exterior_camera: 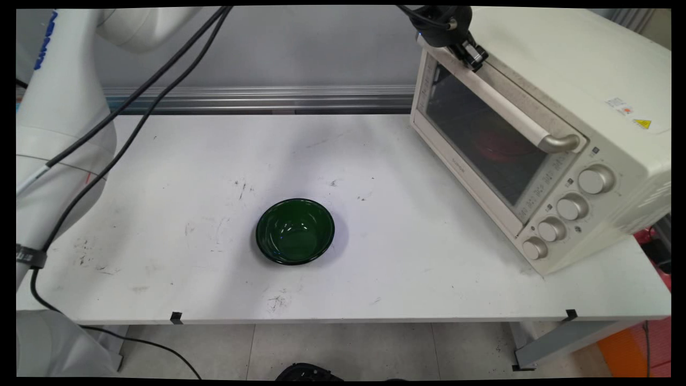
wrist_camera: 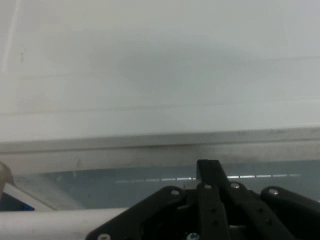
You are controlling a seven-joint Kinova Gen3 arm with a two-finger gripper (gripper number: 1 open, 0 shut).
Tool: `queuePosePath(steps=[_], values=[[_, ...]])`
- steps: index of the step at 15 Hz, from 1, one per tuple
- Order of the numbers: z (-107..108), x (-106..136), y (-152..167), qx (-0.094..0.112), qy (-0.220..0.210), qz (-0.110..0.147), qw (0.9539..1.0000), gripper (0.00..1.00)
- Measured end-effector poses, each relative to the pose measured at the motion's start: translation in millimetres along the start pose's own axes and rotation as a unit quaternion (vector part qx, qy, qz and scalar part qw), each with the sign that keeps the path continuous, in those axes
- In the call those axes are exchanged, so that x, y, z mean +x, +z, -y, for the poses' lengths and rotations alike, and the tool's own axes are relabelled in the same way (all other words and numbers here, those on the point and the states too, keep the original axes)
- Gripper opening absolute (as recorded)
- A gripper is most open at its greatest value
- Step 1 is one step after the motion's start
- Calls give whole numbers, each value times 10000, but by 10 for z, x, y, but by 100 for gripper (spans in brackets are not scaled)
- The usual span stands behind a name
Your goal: Open the oven
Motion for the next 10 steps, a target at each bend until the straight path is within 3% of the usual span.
queuePosePath(steps=[10], values=[[-95, -199, -28, -93, -147, 415, 9990, 0]])
